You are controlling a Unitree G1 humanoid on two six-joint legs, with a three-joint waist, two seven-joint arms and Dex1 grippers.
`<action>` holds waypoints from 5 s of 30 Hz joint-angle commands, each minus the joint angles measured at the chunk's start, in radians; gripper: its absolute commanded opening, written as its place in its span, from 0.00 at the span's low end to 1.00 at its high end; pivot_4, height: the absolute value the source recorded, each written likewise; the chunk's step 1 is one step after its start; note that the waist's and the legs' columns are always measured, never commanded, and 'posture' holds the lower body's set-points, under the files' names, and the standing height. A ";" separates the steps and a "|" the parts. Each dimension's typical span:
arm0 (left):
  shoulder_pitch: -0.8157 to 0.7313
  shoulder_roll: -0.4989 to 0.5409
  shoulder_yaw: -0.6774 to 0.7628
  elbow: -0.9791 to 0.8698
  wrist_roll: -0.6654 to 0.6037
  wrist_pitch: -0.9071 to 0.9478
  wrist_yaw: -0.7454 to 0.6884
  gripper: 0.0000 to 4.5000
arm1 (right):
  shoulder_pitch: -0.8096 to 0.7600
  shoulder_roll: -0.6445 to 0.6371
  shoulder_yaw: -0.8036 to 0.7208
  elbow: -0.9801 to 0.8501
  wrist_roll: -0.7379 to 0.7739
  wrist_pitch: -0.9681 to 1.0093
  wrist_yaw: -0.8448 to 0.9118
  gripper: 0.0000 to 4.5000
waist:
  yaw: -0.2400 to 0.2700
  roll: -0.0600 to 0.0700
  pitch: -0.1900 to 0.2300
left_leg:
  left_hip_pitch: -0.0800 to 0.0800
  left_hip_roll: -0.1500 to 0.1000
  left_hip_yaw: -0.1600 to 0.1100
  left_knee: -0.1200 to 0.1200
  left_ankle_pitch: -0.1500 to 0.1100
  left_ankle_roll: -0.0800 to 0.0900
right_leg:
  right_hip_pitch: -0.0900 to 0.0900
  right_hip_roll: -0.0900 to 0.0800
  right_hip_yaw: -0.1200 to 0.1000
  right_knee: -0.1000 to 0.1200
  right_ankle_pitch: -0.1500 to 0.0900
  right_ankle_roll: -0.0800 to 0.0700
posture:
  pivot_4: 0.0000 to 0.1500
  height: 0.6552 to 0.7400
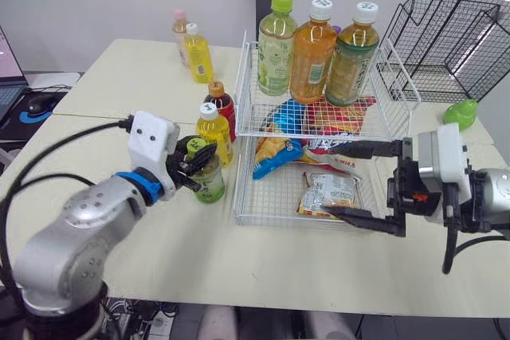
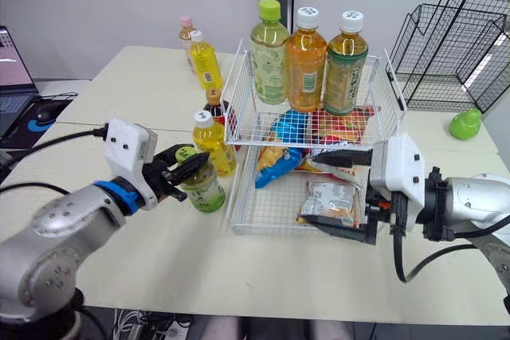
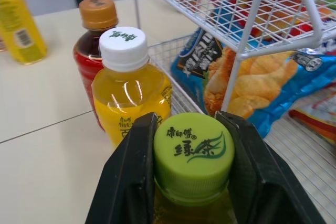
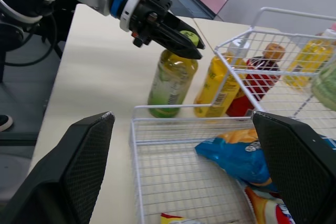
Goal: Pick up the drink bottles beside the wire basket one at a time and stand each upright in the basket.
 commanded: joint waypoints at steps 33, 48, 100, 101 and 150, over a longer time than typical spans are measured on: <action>-1.413 -0.281 -0.507 1.253 0.209 -0.338 -0.925 0.30 | 0.276 -0.024 -0.666 -0.100 0.268 0.216 -0.142 1.00 | 0.006 0.007 0.003 | -0.011 -0.002 0.003 -0.003 0.000 0.000 | -0.009 -0.001 0.002 -0.002 -0.001 0.001 | 1.00 0.88; -1.382 -0.544 -0.499 1.522 0.411 -0.624 -0.852 0.30 | 0.455 -0.072 -0.830 -0.150 0.420 0.188 -0.222 1.00 | -0.004 0.007 0.004 | -0.014 -0.004 0.001 -0.001 0.000 0.000 | -0.011 0.000 0.003 -0.002 -0.001 0.002 | 1.00 0.88; -0.316 -0.093 -0.026 0.407 0.181 -0.138 -0.309 1.00 | 0.345 -0.113 -0.453 -0.231 0.402 -0.004 -0.331 1.00 | 0.005 0.005 0.002 | -0.002 -0.001 -0.010 0.001 0.000 0.000 | 0.005 -0.002 -0.005 0.000 -0.001 0.002 | 1.00 0.88; -0.313 -0.113 -0.034 0.398 0.193 -0.150 -0.271 1.00 | 0.344 -0.114 -0.451 -0.230 0.403 -0.006 -0.329 1.00 | 0.005 0.005 0.002 | -0.002 -0.001 -0.010 0.001 0.000 0.000 | 0.005 -0.002 -0.005 0.000 -0.001 0.002 | 1.00 0.88; -0.274 -0.064 -0.064 0.195 0.144 -0.157 -0.091 0.31 | 0.352 -0.111 -0.446 -0.192 0.353 -0.019 -0.254 1.00 | 0.001 0.004 0.002 | -0.002 -0.002 -0.009 -0.001 0.000 -0.001 | 0.004 0.000 -0.004 -0.002 -0.001 0.002 | 1.00 0.88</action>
